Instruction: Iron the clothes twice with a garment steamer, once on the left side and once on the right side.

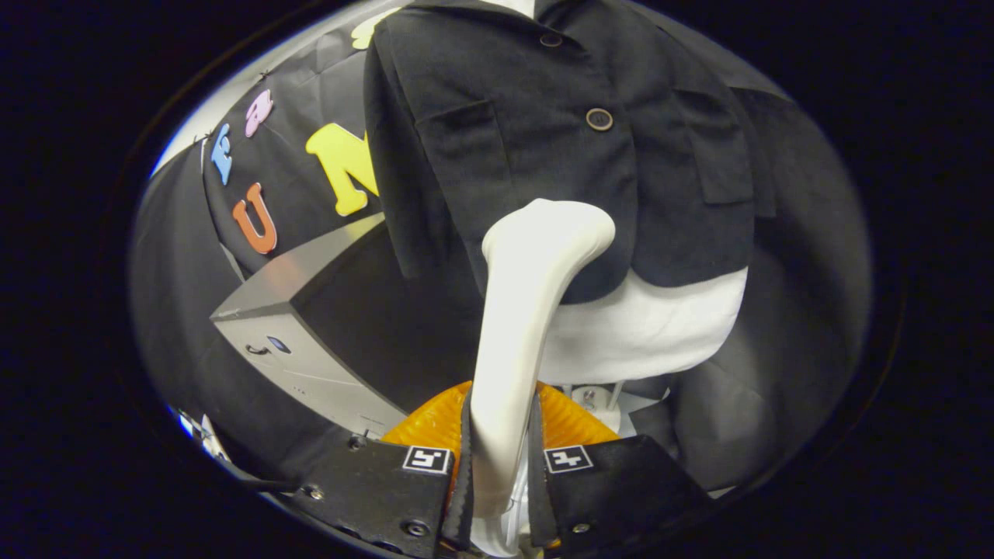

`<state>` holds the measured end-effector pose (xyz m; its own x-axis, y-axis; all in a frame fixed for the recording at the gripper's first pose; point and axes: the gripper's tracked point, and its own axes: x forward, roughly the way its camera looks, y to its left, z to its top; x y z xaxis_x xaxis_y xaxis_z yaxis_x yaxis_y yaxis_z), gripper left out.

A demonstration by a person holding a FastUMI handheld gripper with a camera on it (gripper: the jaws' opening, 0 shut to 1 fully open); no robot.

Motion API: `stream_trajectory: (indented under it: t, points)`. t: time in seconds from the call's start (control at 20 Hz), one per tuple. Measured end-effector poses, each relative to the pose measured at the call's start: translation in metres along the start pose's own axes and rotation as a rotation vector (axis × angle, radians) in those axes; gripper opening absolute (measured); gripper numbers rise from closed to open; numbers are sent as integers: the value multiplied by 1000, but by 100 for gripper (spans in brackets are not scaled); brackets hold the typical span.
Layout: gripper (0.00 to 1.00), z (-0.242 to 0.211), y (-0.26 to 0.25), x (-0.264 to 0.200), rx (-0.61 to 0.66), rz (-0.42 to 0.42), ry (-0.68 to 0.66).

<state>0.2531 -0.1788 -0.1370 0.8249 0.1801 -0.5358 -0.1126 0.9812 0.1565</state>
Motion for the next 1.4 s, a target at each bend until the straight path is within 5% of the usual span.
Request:
stream_trajectory:
  t: [0.35, 0.65, 1.0, 1.4]
  points:
    - [31, -34, -10, 9, 17, -27, 62]
    - [31, -6, 6, -31, -15, -19, -35]
    - [31, 99, 5, -131, -75, -7, -289]
    - [31, 258, -36, -227, -200, -117, -606]
